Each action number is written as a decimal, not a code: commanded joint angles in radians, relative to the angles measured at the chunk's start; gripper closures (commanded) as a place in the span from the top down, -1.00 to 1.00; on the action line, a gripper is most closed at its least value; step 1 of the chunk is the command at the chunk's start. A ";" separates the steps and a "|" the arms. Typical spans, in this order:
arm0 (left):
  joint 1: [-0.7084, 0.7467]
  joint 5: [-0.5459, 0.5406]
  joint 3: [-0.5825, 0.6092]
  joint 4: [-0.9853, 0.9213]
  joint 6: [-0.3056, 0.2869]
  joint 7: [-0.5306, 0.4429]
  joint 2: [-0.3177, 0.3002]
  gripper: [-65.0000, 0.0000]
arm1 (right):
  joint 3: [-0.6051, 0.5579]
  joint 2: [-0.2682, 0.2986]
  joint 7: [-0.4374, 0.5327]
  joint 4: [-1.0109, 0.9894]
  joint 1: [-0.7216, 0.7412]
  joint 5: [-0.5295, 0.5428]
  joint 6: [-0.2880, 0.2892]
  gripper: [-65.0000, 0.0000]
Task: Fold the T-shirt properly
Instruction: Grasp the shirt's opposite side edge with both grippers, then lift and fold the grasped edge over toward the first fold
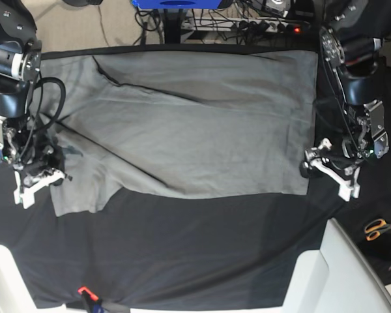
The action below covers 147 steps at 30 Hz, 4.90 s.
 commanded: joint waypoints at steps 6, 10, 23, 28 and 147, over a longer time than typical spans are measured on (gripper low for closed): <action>-0.083 -0.010 0.003 -0.133 0.031 -0.138 -0.018 0.41 | -0.003 0.010 -0.007 0.011 0.020 -0.003 0.007 -0.99; -0.127 -0.010 0.004 -0.201 0.031 -0.141 -0.015 0.41 | -0.003 0.010 -0.007 0.011 0.021 -0.003 0.007 -1.00; -0.130 -0.013 0.156 -0.207 0.036 -0.173 0.007 0.41 | 0.000 0.011 -0.010 0.011 0.029 -0.003 0.007 -1.00; -0.141 -0.015 0.152 -0.270 0.036 -0.176 0.000 0.40 | -0.002 0.011 -0.010 0.011 0.027 -0.003 0.007 -1.00; 0.593 0.116 0.149 0.859 0.029 -0.034 -0.004 -1.00 | 0.118 0.002 -0.449 0.818 -0.389 0.000 0.003 -1.00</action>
